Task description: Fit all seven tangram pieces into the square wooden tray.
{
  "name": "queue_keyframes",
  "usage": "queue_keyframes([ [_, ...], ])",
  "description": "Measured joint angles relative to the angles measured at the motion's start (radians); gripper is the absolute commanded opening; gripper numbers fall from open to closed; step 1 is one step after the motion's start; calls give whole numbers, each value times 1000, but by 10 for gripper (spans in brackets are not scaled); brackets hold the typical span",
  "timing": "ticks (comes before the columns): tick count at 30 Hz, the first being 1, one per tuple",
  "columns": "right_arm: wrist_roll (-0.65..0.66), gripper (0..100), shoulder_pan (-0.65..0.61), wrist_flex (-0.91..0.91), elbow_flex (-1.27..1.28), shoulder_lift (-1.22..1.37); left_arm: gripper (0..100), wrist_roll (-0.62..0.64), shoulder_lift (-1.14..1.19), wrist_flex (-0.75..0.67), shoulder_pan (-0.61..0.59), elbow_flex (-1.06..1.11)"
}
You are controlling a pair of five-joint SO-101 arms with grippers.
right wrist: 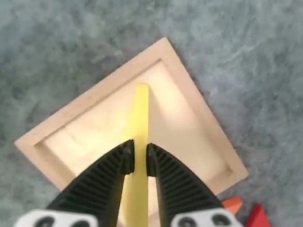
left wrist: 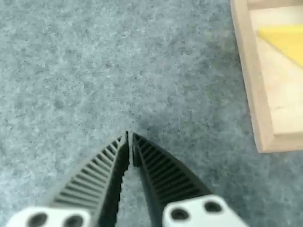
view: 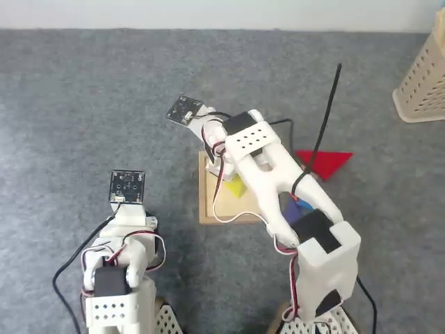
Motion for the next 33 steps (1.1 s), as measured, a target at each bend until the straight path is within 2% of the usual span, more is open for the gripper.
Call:
queue_keyframes([
  [5, 2, 184, 26, -17, 2, 17, 12, 0, 0, 0, 3, 0],
  [12, -110, 182, 123, -97, 2, 23, 12, 0, 0, 0, 2, 0],
  [14, -141, 133, 140, -100, 2, 12, 12, 0, 0, 0, 2, 0],
  [17, -164, 1, 143, -78, 17, -69, 12, 0, 0, 0, 2, 0],
  [19, -170, 24, 138, -77, 74, -161, 12, 0, 0, 0, 3, 0],
  [21, -172, 3, 138, -101, 173, -262, 12, 0, 0, 0, 3, 0],
  [26, -183, 6, 138, -296, 563, -503, 12, 0, 0, 0, 2, 0],
  [28, -183, 6, 138, -322, 690, -568, 12, 0, 0, 0, 2, 0],
  [33, -183, 6, 141, -308, 756, -598, 12, 0, 0, 0, 0, 0],
])
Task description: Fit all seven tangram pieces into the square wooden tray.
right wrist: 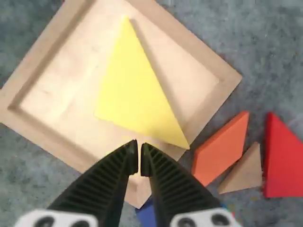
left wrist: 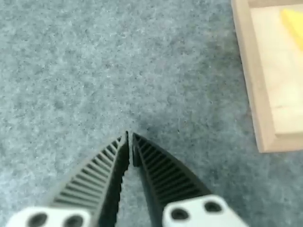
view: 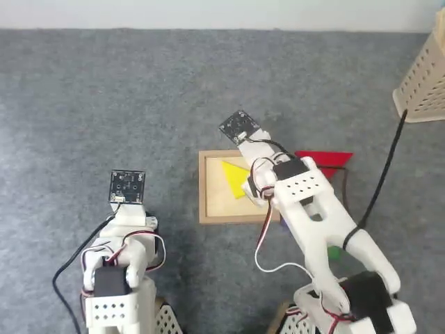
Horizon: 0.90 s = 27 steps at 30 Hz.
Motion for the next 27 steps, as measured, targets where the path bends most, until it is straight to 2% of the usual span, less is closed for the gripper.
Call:
queue_keyframes([
  [9, 0, 6, 0, -23, -8, 172, 12, 0, 0, 0, 2, 0],
  [27, -78, 6, 0, -29, -310, 450, 12, 0, 0, 0, 2, 0],
])
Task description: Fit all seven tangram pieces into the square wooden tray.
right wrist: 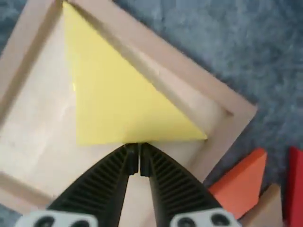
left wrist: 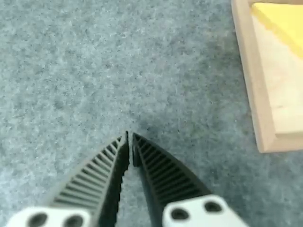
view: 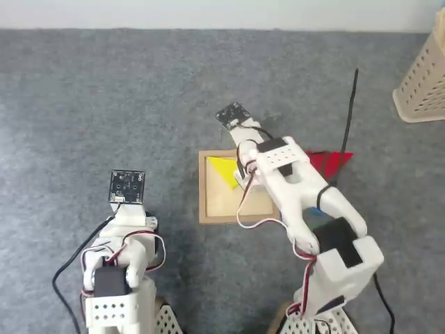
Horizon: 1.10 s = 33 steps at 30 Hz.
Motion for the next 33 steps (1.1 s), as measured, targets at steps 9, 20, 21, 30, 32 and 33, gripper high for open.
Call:
queue_keyframes([
  [9, -34, 6, 2, 0, -15, 0, 12, 0, 0, 0, 0, 0],
  [20, -63, 156, 181, 23, 144, -287, 12, 0, 0, 0, 0, 0],
  [21, -63, 184, 212, 49, 143, -305, 12, 0, 0, 0, -2, 0],
  [30, -187, 139, 473, 275, -101, -186, 12, 0, 0, 0, -2, 0],
  [32, -365, 166, 476, 284, -169, -92, 12, 0, 0, 0, -2, 0],
  [33, -468, 196, 477, 299, -204, -51, 12, 0, 0, 0, 0, 0],
])
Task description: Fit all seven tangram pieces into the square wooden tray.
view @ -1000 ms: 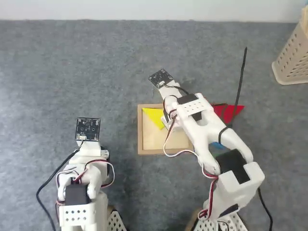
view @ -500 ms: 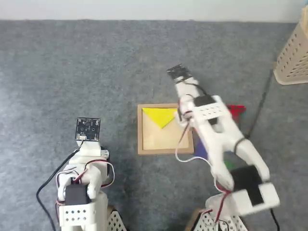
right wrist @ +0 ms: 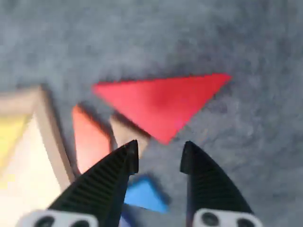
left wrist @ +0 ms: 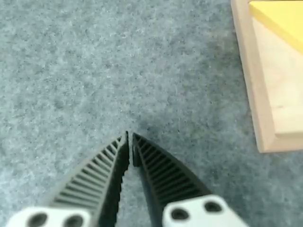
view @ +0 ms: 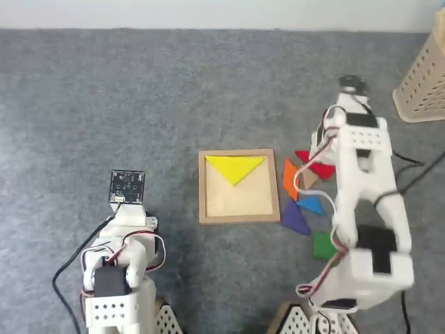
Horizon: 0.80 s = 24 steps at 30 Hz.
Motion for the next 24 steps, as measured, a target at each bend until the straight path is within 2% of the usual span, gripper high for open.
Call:
queue_keyframes([
  [4, -339, 322, 3, 71, -187, 163, 12, 0, 0, 0, -2, 0],
  [8, -506, 336, 2, 144, -376, 331, 12, 0, 0, 0, 0, 0],
  [14, -568, 336, 2, 236, -614, 555, 12, 0, 0, 0, 0, 0],
  [20, -646, 339, -8, 347, -815, 677, 12, 0, 0, 0, 0, 0],
  [24, -704, 338, -17, 356, -887, 730, 12, 0, 0, 0, 0, 0],
])
